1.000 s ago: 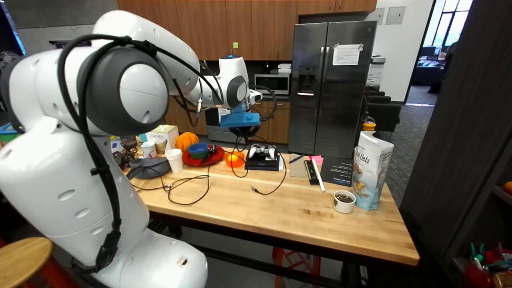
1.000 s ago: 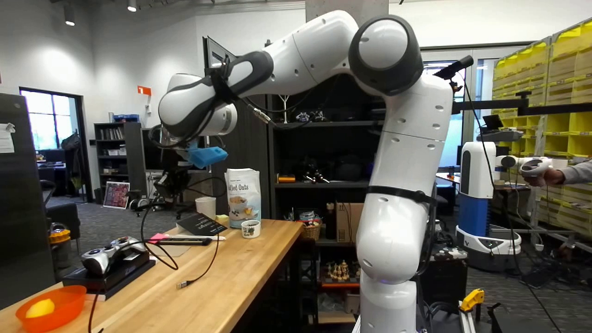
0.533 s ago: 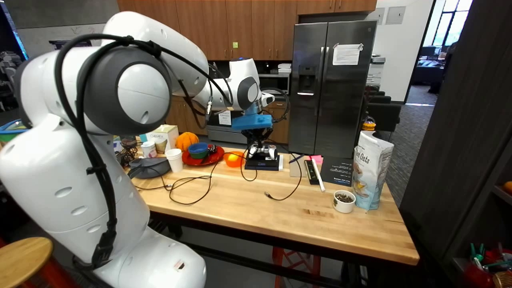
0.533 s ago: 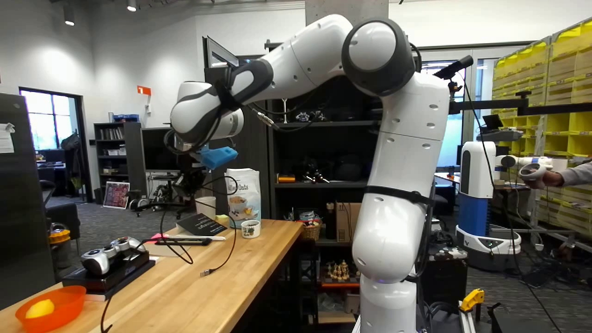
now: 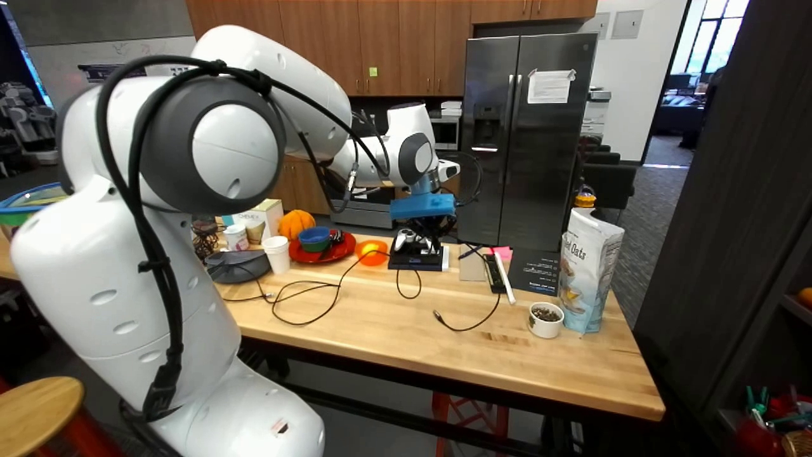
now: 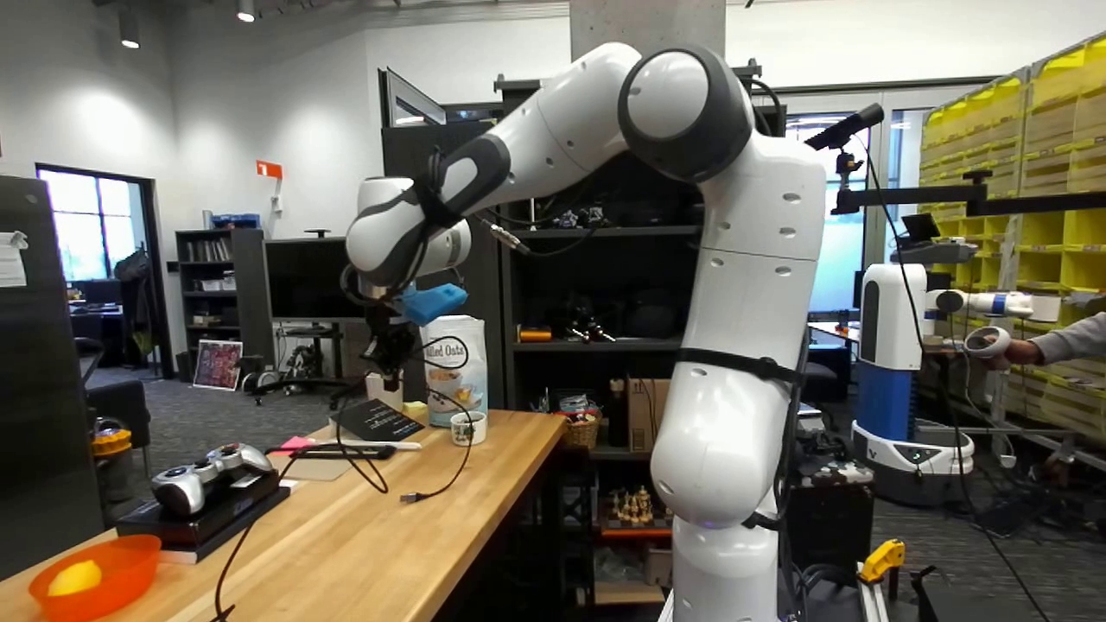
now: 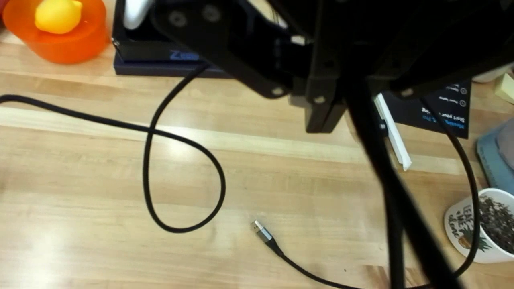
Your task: Move the black cable to the right.
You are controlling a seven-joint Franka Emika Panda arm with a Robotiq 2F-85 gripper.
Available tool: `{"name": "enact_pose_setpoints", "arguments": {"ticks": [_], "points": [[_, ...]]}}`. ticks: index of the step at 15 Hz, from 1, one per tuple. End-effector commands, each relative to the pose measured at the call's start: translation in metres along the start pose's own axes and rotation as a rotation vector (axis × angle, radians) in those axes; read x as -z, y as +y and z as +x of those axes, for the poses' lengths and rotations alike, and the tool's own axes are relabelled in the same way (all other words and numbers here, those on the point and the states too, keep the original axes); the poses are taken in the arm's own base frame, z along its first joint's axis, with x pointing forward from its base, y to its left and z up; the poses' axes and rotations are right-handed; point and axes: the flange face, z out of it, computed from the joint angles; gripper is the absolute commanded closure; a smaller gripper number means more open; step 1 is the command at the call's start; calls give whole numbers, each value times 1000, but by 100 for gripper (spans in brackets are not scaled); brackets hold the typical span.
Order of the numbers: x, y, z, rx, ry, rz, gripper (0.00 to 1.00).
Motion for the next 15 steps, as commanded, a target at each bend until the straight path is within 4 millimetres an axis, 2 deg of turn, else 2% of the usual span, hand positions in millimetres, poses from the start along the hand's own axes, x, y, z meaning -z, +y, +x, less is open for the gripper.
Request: {"name": "enact_pose_setpoints", "arguments": {"ticks": [1,8,15], "points": [[-21,31,-10,-54,-34,-39,100],[-80,67,-29,-144,-87,-71,100],[-143,82,-47,-243,-187,-89,100]]}}
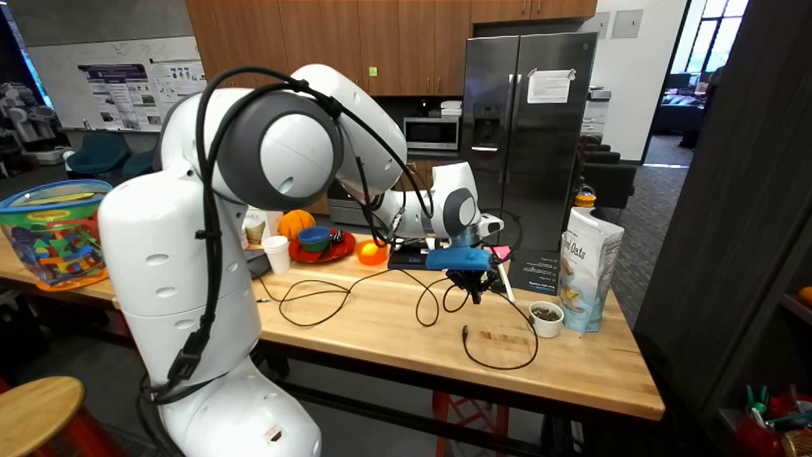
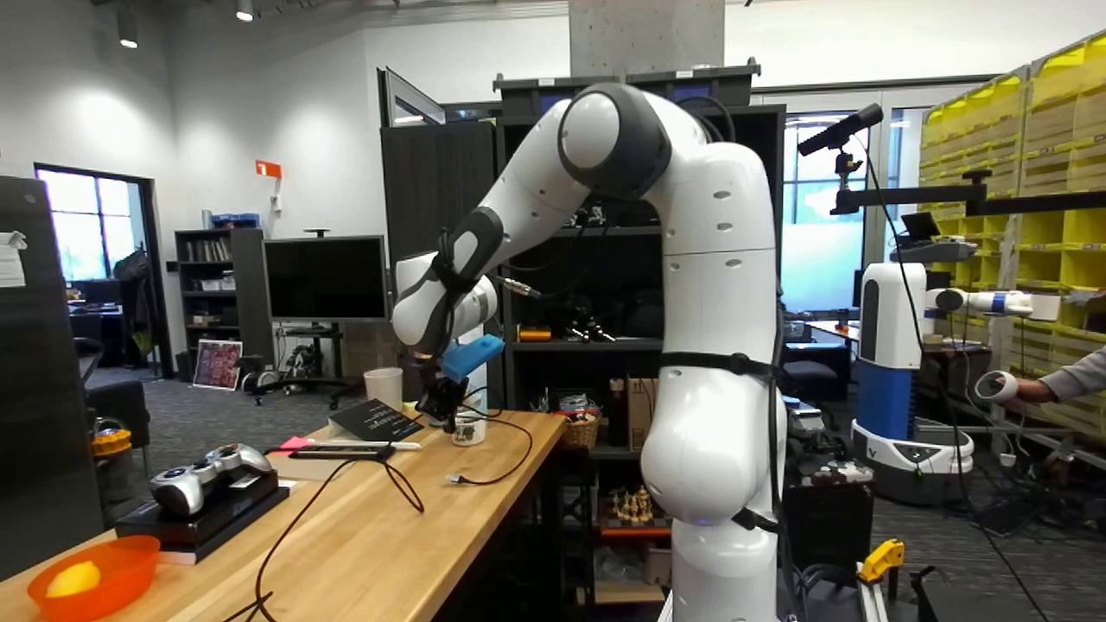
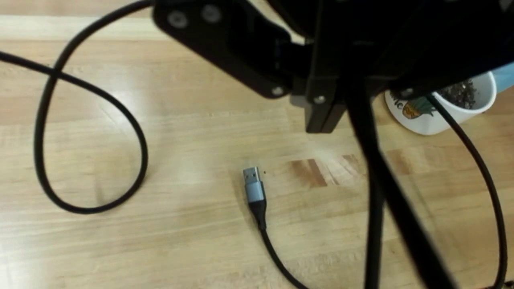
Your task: Move the black cable to the right.
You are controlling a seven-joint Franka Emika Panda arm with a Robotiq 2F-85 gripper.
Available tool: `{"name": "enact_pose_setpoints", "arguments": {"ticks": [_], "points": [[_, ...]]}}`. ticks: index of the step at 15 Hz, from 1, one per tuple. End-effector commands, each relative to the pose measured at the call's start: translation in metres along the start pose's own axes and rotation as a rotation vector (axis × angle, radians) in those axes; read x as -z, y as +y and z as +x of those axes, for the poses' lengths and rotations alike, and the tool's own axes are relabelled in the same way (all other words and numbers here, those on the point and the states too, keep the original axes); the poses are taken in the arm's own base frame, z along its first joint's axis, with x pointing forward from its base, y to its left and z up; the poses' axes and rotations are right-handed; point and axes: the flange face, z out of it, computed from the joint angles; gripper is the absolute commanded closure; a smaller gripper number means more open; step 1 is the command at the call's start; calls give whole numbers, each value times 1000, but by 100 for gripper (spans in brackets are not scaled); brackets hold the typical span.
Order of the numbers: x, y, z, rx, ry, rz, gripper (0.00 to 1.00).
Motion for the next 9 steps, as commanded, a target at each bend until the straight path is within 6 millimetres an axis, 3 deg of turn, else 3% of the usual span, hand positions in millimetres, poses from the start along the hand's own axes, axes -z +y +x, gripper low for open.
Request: {"name": "enact_pose_setpoints", "arguments": {"ticks": [1,3,4,5,9], "points": [[-29,6,0,-44,-40,-10,100],[-45,7,-1,-63,-69,-1,100],[-51,8,-3,-75,-79,1,83],[-56,8,-4,-81,-90,1,72],[-68,9,-7,-100,-114,-8,49]]}}
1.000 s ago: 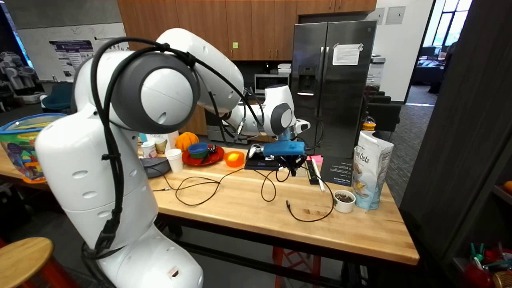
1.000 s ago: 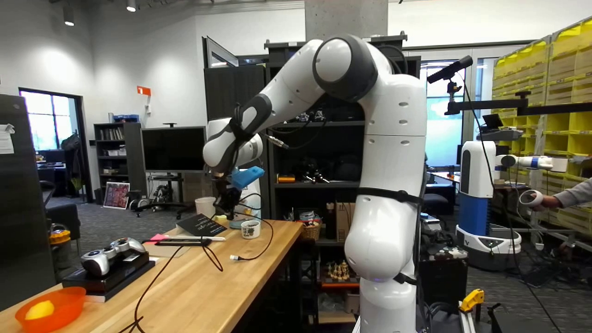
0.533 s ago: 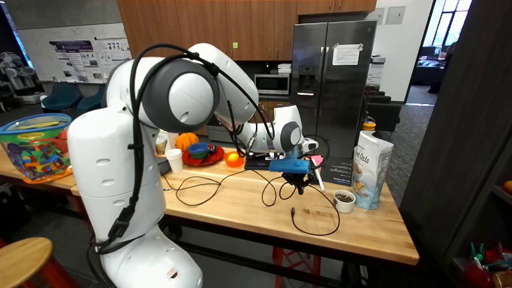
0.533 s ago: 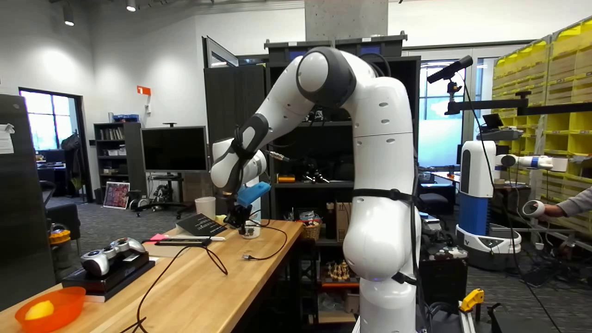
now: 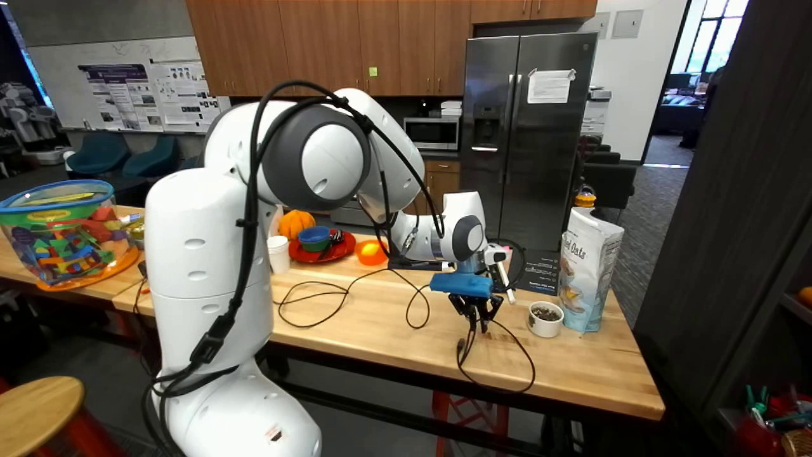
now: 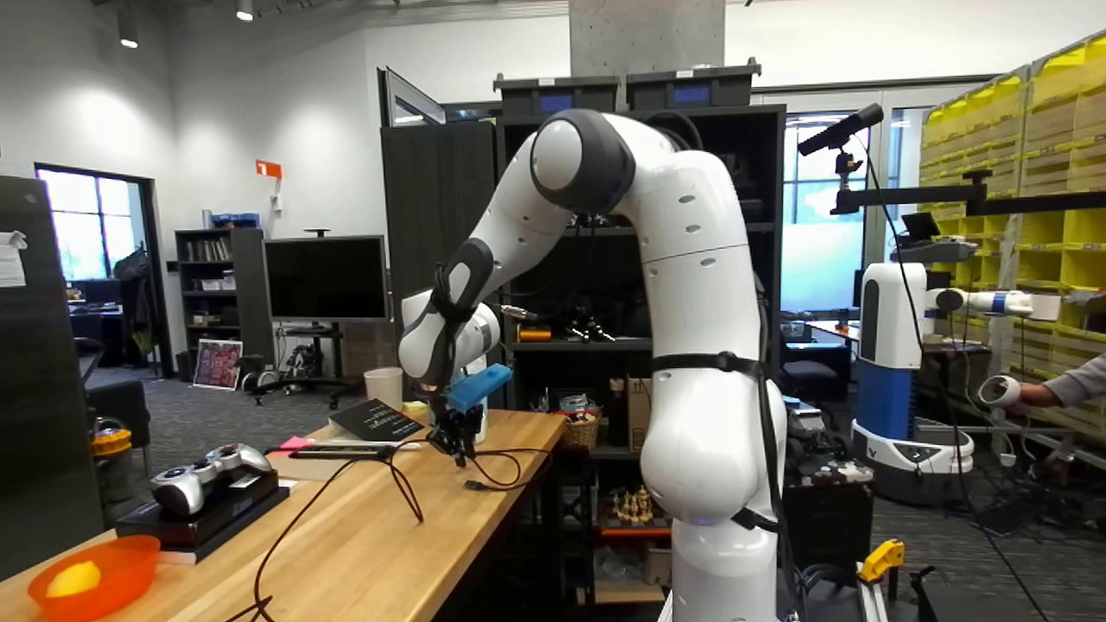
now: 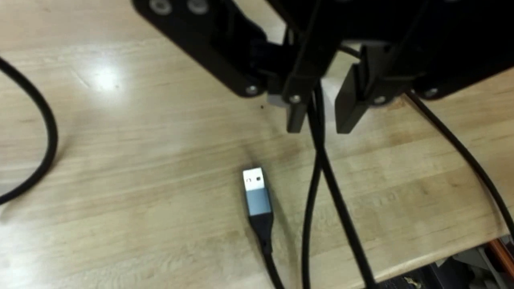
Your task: Move the black cable to the right.
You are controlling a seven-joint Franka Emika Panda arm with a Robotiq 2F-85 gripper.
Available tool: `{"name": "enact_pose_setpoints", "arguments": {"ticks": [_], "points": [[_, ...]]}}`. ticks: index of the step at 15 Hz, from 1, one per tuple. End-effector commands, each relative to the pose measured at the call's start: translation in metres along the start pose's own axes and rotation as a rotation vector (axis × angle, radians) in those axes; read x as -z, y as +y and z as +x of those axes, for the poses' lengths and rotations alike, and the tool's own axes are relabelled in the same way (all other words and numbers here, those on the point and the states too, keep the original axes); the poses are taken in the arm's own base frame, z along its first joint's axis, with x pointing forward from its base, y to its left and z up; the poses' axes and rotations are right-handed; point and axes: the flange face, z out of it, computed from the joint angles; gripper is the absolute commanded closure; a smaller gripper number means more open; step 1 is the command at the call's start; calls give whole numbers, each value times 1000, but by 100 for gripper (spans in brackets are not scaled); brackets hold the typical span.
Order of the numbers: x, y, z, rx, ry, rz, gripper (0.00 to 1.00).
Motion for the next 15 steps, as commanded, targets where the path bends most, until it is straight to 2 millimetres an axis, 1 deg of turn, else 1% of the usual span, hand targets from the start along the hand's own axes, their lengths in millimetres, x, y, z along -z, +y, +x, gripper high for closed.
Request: {"name": "enact_pose_setpoints", "arguments": {"ticks": [1,3,6,7,9,11,15], "points": [[-4,6,0,-33,-4,-8,41],[-3,4,-1,-36,-7,-3,28],[0,2,-1,-38,-2,-7,6],[2,1,-1,-38,0,-8,2],[6,-3,-1,-33,9,-1,0],[15,-7,0,-25,27,3,0],[45,-17,2,-9,83,20,0]]}}
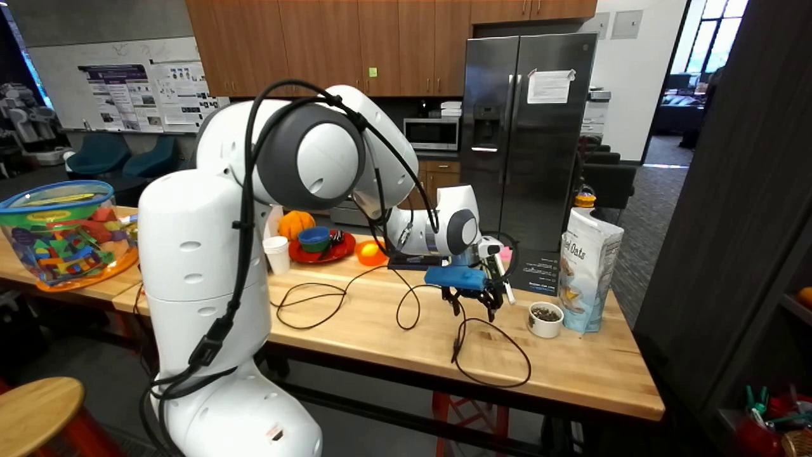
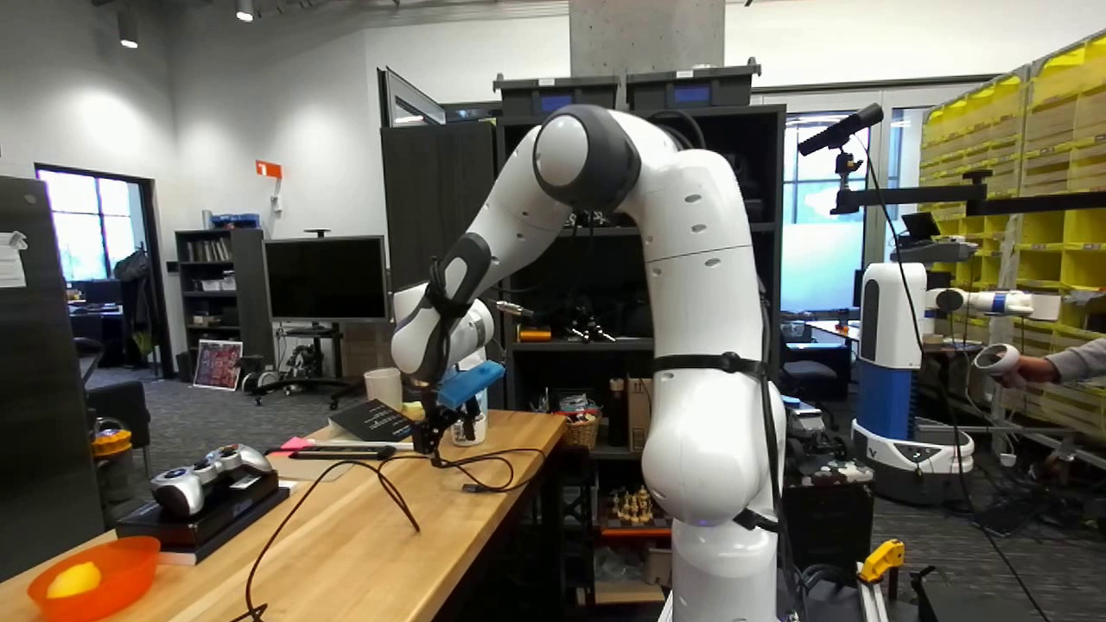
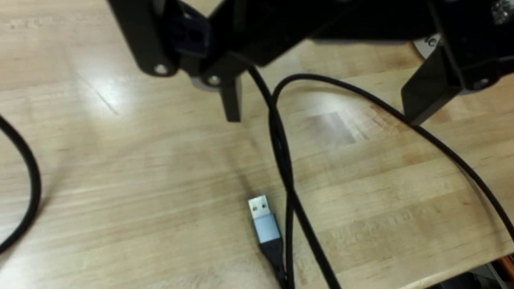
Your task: Move the black cable to the right.
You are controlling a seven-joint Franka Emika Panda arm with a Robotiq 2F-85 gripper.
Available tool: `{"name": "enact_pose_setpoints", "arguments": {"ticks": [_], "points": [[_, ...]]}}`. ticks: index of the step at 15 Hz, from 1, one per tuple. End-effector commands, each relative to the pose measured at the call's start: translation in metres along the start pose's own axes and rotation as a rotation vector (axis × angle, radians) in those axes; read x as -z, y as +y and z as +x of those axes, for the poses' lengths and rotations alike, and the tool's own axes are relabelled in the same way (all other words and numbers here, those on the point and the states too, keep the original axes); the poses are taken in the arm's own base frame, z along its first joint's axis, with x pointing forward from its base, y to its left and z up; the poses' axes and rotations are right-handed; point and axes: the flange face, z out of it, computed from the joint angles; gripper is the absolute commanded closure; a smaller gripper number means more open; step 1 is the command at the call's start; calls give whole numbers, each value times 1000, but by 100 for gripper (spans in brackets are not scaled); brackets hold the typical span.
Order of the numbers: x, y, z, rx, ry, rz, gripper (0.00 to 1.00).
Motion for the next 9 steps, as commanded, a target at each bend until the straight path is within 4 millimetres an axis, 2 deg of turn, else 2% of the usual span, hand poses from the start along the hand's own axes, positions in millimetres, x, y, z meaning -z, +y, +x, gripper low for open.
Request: {"name": "enact_pose_setpoints", "arguments": {"ticks": [1,5,7,9], "points": [[37,-7,-1,4,57,23,0],[87,-23,-9,-49,85,130,0],[115,-40,-17,-38,75,227,0],[144,-67,-32,13,70,310,0]]}}
